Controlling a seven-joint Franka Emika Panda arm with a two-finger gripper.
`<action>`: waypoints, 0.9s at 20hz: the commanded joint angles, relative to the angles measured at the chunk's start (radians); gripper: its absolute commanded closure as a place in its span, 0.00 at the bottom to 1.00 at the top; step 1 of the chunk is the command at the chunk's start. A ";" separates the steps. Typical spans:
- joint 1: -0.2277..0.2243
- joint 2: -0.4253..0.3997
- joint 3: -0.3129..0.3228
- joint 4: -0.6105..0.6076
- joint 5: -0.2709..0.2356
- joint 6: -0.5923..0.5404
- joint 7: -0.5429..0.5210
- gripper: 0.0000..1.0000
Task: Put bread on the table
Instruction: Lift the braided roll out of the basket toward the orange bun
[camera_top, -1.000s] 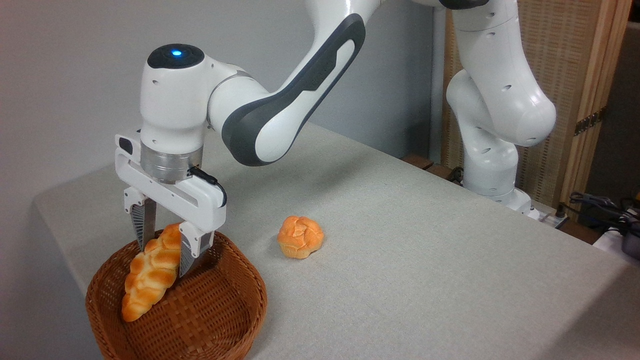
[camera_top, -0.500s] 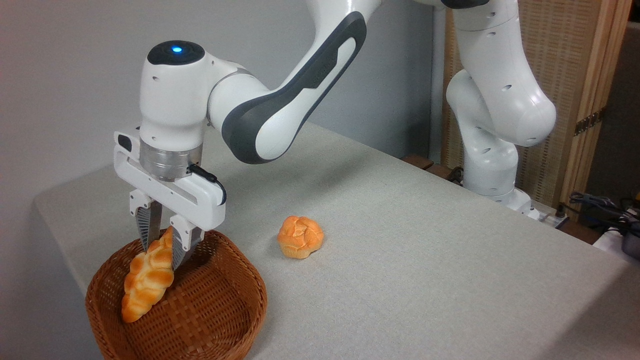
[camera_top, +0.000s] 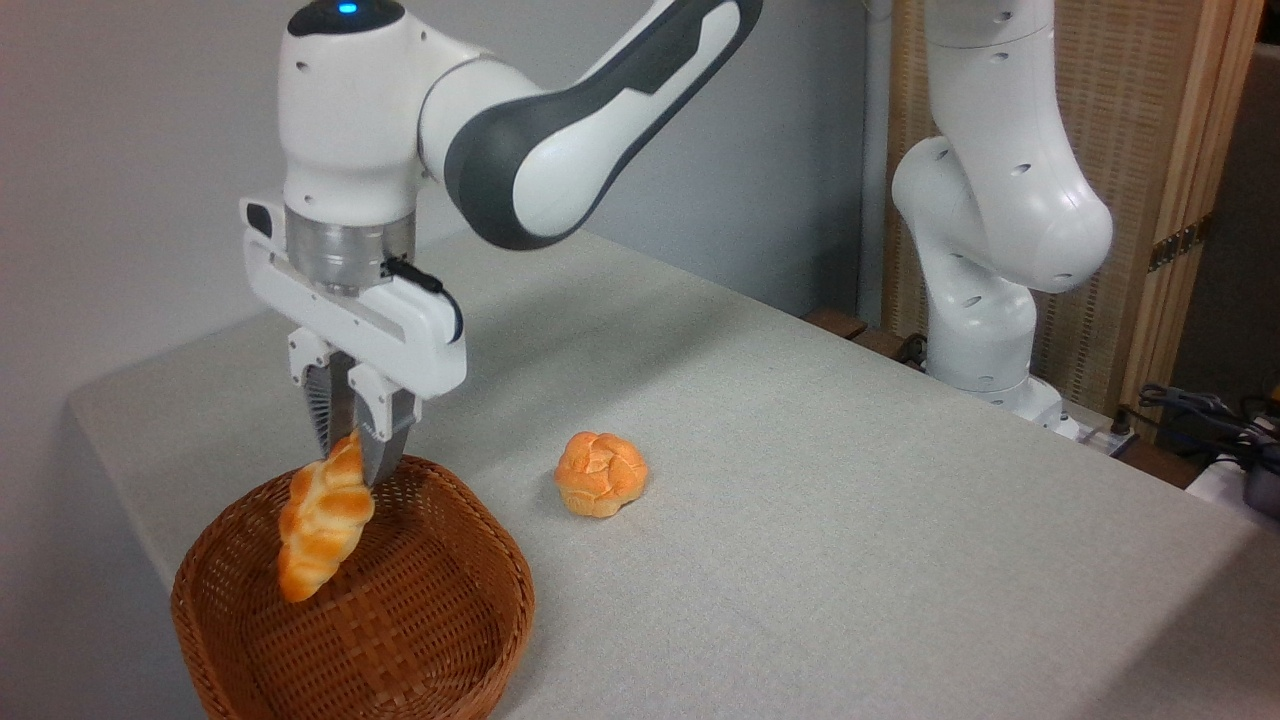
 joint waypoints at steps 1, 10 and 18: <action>0.000 -0.058 0.006 -0.004 0.015 -0.123 0.035 0.65; 0.000 -0.177 0.008 -0.051 0.013 -0.390 0.141 0.54; 0.000 -0.191 0.008 -0.062 0.015 -0.568 0.281 0.00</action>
